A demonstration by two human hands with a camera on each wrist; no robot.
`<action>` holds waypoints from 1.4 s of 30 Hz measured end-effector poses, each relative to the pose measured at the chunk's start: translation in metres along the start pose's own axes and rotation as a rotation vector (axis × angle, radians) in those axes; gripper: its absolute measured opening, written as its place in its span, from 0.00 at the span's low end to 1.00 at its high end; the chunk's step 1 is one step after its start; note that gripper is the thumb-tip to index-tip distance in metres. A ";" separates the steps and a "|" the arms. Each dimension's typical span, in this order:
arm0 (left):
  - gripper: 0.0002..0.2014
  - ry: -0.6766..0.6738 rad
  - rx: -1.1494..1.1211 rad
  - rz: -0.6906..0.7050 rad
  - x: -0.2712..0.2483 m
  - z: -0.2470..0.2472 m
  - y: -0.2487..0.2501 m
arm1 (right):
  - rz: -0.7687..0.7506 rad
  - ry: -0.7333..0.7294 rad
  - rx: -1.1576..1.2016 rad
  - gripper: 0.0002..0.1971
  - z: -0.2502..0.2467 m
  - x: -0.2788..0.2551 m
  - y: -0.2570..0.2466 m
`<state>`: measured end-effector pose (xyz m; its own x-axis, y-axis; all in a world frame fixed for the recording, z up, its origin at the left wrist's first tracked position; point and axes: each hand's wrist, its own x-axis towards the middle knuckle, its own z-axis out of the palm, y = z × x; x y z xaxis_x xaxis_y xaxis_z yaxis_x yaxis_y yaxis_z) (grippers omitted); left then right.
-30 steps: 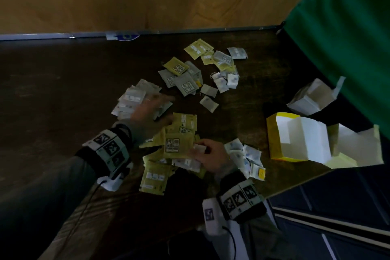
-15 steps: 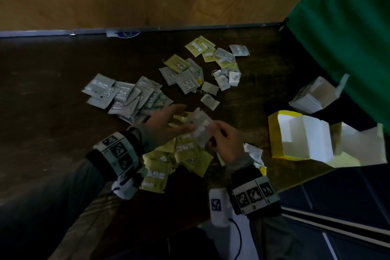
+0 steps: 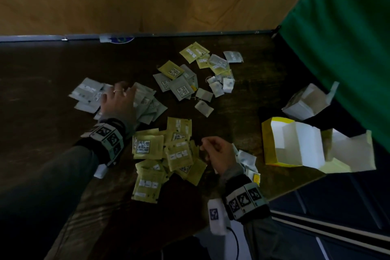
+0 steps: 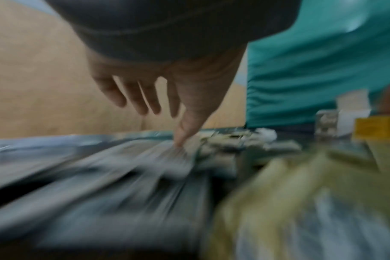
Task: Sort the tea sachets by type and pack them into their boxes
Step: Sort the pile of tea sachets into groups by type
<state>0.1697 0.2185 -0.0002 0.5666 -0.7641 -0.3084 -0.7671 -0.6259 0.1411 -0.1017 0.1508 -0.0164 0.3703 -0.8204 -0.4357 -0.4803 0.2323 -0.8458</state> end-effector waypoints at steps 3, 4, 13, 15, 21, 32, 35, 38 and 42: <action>0.29 0.060 0.009 0.110 0.010 -0.005 0.027 | -0.051 -0.004 -0.138 0.04 -0.004 0.026 -0.011; 0.27 0.013 -0.004 0.139 0.017 -0.009 0.041 | -0.060 0.006 -0.207 0.02 -0.007 0.040 -0.017; 0.47 -0.158 0.007 0.264 0.097 -0.003 0.094 | -0.238 -0.162 -1.086 0.36 -0.010 0.136 -0.068; 0.49 -0.215 0.009 0.218 0.104 0.001 0.094 | -0.210 -0.170 -1.108 0.43 -0.009 0.147 -0.071; 0.45 -0.255 0.003 0.225 0.117 0.000 0.099 | -0.174 -0.201 -1.294 0.59 -0.014 0.171 -0.094; 0.44 -0.241 0.058 0.183 0.124 0.003 0.110 | -0.124 -0.239 -1.073 0.14 0.000 0.185 -0.100; 0.41 -0.219 0.041 0.151 0.123 0.001 0.117 | 0.024 -0.248 -0.964 0.16 0.004 0.180 -0.099; 0.43 -0.248 0.069 0.150 0.125 -0.006 0.122 | 0.019 -0.252 -0.744 0.08 -0.015 0.159 -0.098; 0.42 -0.308 0.128 0.169 0.124 -0.016 0.125 | -0.012 -0.161 -0.390 0.04 -0.058 0.108 -0.085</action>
<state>0.1485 0.0430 -0.0056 0.3267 -0.7596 -0.5624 -0.8843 -0.4557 0.1019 -0.0665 0.0121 0.0265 0.4820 -0.7226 -0.4955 -0.7289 -0.0169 -0.6844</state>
